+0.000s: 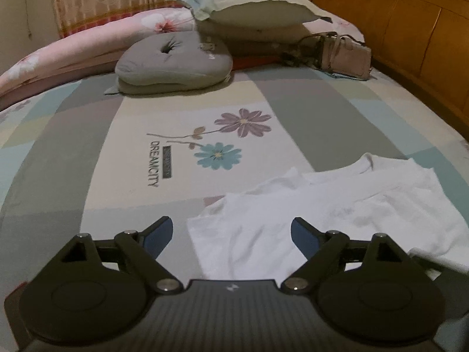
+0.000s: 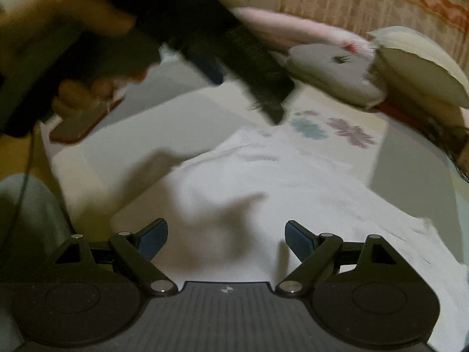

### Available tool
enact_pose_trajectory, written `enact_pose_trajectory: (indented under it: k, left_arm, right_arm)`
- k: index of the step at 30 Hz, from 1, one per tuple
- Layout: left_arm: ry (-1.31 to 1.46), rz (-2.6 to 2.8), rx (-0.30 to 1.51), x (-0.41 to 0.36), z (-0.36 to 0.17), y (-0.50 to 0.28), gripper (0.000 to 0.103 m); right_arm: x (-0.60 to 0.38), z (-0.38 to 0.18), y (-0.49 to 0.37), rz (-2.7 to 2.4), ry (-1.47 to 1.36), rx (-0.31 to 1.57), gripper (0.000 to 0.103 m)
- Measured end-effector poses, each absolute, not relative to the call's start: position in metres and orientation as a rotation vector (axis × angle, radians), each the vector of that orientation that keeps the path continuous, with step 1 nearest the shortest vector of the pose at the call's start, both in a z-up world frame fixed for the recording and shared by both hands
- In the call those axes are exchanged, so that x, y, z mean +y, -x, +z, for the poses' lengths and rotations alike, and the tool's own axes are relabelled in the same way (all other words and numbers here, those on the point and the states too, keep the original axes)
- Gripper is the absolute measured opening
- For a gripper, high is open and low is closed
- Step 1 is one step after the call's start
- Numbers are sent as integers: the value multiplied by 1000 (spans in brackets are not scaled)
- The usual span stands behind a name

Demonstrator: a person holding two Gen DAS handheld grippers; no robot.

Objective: Fold clothes

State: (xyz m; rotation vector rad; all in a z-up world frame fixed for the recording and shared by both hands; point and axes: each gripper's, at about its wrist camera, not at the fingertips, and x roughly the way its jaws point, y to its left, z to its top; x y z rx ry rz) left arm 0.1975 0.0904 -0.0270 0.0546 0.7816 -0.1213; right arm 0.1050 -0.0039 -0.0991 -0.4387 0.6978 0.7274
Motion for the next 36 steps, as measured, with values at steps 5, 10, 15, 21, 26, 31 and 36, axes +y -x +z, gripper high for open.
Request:
enact_pose_trajectory:
  k: [5,10,15,21,26,31,36]
  left_arm:
    - [-75,-113,791,92,-35,-190,91]
    - [-85,-167,787,75,-38,-186,92]
    - [-109,-242,797,41,-51,-182,94]
    - [-107,-209,907,38,-86,-180,94]
    - [-123,-206,869,34,-71,-177,95]
    - [-160,-224,819,17,-64,-183,95]
    - [-136,-232,836,8,-74,-186,95]
  right_arm:
    - [0,-102,-82,784,523,699,90]
    - [-87,-73,-95,589,381,712,96]
    - [-171,-83,-105,361,260,794,99]
    - [-224,-106,-89,288,82,881,99]
    - [-247,-81,-102,289,-14,772,98]
    - [-270,-67,-150,228,-25,683,59]
    - [-281,-92,-203,180,25,715,51]
